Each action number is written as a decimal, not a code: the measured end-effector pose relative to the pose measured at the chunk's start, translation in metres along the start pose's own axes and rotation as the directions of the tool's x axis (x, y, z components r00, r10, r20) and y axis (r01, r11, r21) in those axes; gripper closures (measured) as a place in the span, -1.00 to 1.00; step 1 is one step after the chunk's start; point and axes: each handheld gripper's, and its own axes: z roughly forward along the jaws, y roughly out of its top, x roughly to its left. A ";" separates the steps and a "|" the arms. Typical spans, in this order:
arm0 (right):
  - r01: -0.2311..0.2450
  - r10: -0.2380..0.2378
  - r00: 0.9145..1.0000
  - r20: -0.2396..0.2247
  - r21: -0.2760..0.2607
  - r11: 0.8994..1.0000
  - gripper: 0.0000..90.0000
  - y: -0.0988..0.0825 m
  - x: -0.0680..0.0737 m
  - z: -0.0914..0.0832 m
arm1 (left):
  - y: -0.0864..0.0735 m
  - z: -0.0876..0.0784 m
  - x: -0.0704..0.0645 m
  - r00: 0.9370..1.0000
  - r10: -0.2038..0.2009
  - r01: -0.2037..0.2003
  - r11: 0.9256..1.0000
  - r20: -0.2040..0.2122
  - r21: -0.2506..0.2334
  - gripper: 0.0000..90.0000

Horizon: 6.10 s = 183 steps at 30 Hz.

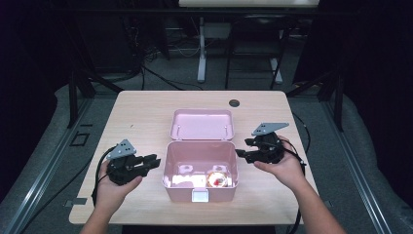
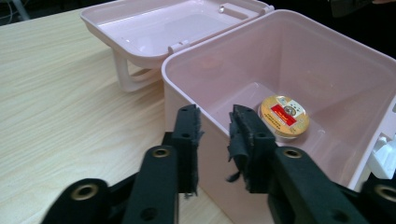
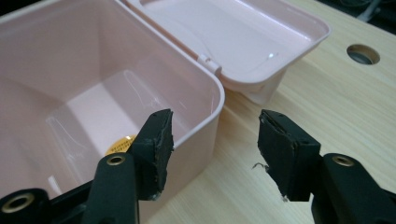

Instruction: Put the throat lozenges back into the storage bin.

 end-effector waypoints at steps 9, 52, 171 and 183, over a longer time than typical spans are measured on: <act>-0.028 0.029 0.999 0.025 -0.029 0.999 0.01 0.003 -0.001 0.002 | -0.001 0.009 -0.010 0.999 0.028 -0.028 1.000 0.022 0.000 0.97; -0.263 0.273 0.938 0.215 -0.076 0.962 0.04 0.035 -0.044 0.072 | -0.012 0.034 -0.023 0.996 0.019 -0.018 1.000 0.083 -0.010 1.00; -0.347 0.385 0.881 0.275 -0.178 0.921 0.92 0.078 -0.031 0.061 | -0.015 0.044 -0.029 0.997 0.038 -0.039 0.999 0.063 0.001 1.00; -0.329 0.379 0.889 0.255 -0.218 0.919 0.92 0.073 -0.024 0.043 | -0.015 0.044 -0.029 0.998 0.034 -0.033 0.999 0.061 -0.003 1.00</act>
